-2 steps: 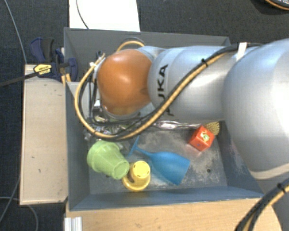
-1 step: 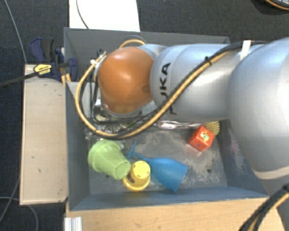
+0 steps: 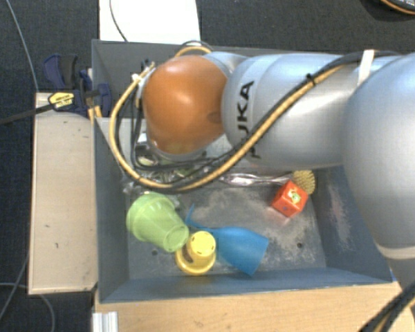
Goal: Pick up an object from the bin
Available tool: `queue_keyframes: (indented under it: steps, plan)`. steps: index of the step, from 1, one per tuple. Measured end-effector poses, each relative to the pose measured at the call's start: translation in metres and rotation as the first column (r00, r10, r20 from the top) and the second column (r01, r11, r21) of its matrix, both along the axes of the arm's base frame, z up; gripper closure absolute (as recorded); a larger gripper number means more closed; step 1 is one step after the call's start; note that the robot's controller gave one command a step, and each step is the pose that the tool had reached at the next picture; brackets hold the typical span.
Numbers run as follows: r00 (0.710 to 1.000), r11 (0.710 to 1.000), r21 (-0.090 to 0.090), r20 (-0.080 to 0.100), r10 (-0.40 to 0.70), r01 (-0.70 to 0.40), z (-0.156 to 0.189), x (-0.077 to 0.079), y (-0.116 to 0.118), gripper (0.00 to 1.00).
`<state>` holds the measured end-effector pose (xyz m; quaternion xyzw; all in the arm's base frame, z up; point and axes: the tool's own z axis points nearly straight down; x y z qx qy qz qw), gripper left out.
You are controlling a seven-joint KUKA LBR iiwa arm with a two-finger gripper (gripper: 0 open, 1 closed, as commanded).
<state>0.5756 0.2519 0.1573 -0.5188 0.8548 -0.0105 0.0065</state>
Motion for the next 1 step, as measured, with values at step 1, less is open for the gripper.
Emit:
queue_keyframes:
  steps: [1]
  plan:
    - [1.0, 1.0, 0.001, 0.001, -0.004, 0.004, 0.0122, 0.0002, 0.0002, 1.0]
